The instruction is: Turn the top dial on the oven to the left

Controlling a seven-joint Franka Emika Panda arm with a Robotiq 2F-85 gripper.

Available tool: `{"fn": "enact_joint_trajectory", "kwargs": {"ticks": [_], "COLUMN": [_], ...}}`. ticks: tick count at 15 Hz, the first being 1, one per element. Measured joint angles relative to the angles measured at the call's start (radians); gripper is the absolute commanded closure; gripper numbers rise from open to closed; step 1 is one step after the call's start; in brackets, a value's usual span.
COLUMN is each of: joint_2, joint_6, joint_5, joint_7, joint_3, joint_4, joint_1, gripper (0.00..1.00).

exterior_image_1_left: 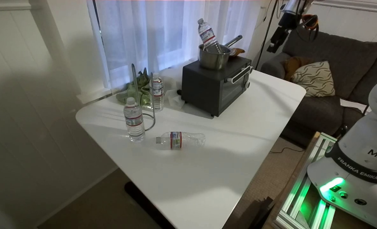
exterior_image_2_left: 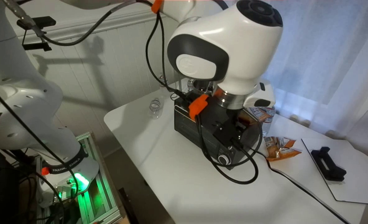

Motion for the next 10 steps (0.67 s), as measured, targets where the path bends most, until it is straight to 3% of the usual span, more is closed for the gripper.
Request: {"fn": "enact_joint_trajectory", "kwargs": {"ticks": [10], "joint_2": [0.248], "joint_6": [-0.044], "joint_5": [0.086], "joint_7": [0.029], "joint_3": [0.024], "joint_4": [0.199], "joint_1": [-0.046], "gripper": [0.0]}}
